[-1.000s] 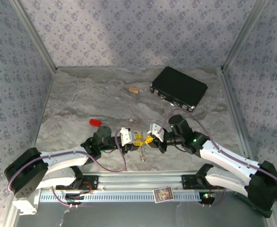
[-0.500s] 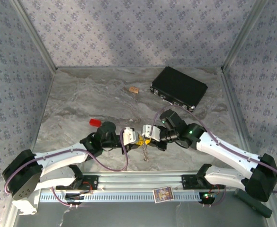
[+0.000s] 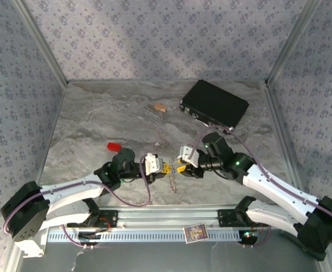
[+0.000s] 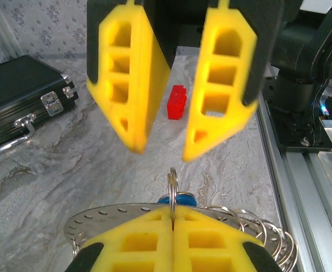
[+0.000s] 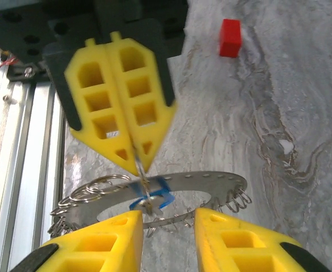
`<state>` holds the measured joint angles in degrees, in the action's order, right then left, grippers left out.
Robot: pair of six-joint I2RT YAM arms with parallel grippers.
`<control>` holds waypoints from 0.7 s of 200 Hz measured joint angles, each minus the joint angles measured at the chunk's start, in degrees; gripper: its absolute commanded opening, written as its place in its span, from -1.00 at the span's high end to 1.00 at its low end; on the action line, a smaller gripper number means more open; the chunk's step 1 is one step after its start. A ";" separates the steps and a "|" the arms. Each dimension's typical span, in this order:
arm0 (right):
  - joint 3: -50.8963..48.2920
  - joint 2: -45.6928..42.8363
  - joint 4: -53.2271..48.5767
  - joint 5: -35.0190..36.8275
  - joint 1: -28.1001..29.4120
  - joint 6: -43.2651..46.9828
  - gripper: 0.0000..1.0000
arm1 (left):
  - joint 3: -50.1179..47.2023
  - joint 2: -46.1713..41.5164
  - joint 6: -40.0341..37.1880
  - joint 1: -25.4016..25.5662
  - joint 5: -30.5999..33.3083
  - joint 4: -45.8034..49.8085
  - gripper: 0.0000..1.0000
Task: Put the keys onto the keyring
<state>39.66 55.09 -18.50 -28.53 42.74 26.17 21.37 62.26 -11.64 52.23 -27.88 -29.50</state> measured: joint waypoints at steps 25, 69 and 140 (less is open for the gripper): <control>-1.88 0.09 2.49 -1.53 -0.24 -2.43 0.41 | -2.60 0.02 1.73 0.00 0.52 -3.54 1.00; -2.03 1.81 4.92 -4.24 -0.24 -4.35 0.44 | -2.99 0.04 3.19 0.00 0.87 -6.64 1.00; -2.01 3.54 5.03 -5.62 -0.24 -4.72 0.87 | -3.02 0.09 3.37 0.00 0.90 -7.89 1.00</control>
<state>37.65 58.63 -13.47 -34.15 42.50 21.45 18.35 62.35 -8.27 52.23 -26.98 -37.39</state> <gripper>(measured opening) 0.093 0.045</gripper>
